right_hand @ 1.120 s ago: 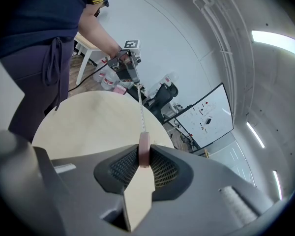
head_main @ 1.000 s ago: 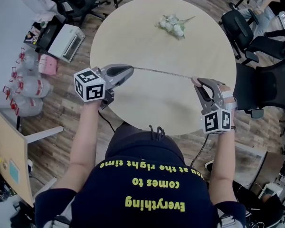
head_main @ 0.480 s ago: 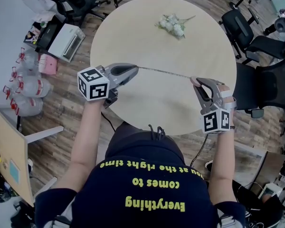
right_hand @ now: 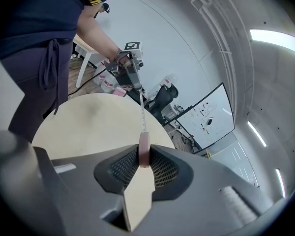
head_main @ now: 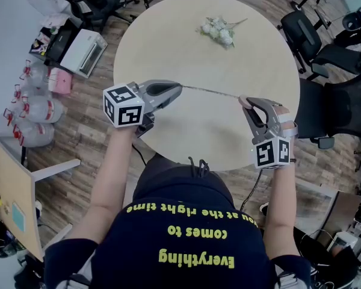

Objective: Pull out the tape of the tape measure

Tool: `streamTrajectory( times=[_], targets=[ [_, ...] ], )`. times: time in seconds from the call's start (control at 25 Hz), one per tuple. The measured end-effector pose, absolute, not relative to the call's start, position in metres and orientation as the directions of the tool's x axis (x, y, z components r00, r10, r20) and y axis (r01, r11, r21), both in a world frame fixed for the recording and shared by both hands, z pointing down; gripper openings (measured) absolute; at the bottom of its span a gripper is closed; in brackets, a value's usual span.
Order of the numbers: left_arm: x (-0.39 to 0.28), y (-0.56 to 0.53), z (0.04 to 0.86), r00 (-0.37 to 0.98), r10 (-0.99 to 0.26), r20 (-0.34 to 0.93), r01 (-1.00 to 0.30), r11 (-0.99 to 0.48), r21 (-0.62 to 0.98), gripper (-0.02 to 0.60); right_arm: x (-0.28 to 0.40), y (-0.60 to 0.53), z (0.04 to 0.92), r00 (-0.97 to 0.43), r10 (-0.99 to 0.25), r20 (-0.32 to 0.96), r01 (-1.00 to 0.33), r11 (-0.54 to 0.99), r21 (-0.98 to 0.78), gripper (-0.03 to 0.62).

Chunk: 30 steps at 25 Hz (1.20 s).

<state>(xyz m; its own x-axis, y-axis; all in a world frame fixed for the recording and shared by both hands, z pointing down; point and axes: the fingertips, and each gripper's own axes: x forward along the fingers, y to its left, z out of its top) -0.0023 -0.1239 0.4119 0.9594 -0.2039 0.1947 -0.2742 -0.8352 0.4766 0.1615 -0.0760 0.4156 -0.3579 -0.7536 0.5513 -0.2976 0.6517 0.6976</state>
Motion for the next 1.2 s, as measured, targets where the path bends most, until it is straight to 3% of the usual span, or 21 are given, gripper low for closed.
streamTrajectory(
  times=[1.2],
  targets=[
    [0.034, -0.103, 0.407, 0.978, -0.123, 0.171, -0.192, -0.851, 0.489, 0.008, 0.136, -0.074, 0.411, -0.406, -0.743, 0.531, -0.301, 0.658, 0.69, 0.084]
  ],
)
